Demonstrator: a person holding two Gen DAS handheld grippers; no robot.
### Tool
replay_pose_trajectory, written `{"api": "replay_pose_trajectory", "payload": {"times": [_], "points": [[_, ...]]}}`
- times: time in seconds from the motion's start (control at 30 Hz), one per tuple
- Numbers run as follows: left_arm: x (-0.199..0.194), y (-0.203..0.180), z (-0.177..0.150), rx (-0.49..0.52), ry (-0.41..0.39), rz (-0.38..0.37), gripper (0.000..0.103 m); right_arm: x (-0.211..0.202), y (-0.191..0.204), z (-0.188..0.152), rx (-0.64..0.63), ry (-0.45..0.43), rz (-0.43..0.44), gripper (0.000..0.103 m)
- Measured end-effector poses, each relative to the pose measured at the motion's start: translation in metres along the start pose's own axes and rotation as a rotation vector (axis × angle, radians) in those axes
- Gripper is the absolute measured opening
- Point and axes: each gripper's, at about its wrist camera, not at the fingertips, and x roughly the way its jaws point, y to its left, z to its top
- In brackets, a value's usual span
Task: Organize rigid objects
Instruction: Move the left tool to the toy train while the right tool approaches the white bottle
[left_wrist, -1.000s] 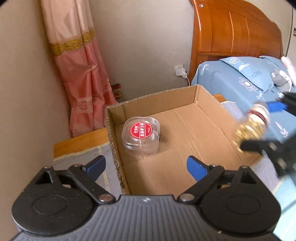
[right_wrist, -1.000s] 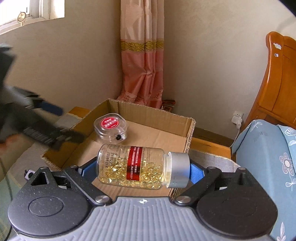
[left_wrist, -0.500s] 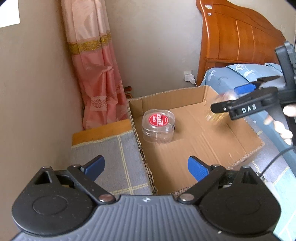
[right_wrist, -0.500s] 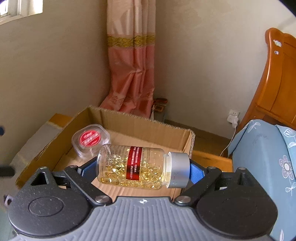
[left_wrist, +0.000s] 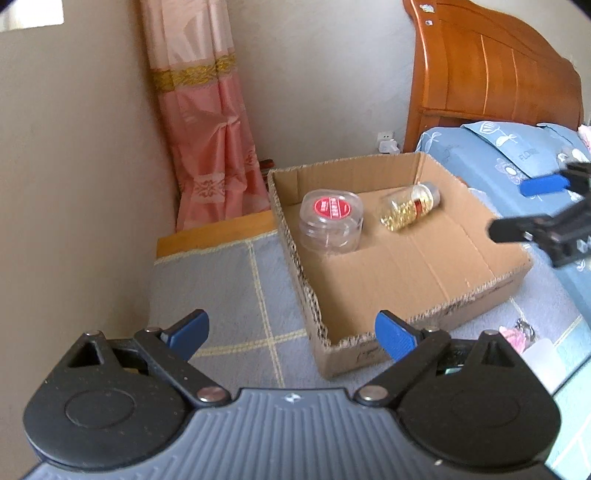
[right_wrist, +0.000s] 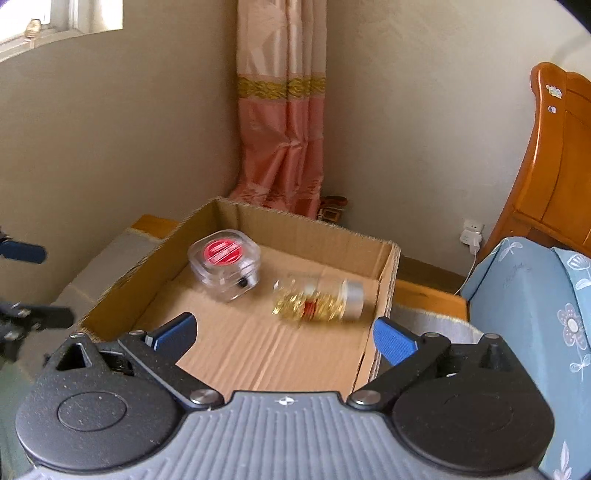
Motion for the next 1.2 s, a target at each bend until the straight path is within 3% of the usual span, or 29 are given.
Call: {"api": "replay_pose_trajectory", "payload": {"times": [0.27,0.6,1.0,1.2], "points": [[0.002,0.006,-0.03,-0.051,0.021,0.039,0.097,-0.044,0.02,-0.056,0.044,-0.032,-0.016,0.103],[0.026,-0.001,-0.053,-0.093,0.056,0.053,0.097,-0.06,0.032,-0.121,0.222,-0.061,-0.048,0.103],[0.029,0.001,-0.084,-0.083,0.084,0.133,0.097,-0.058,0.051,-0.137,0.135,-0.033,-0.044,0.103],[0.022,0.001,-0.101,-0.08,0.072,0.129,0.097,-0.047,0.049,-0.146,0.128,0.006,-0.082,0.103]]}}
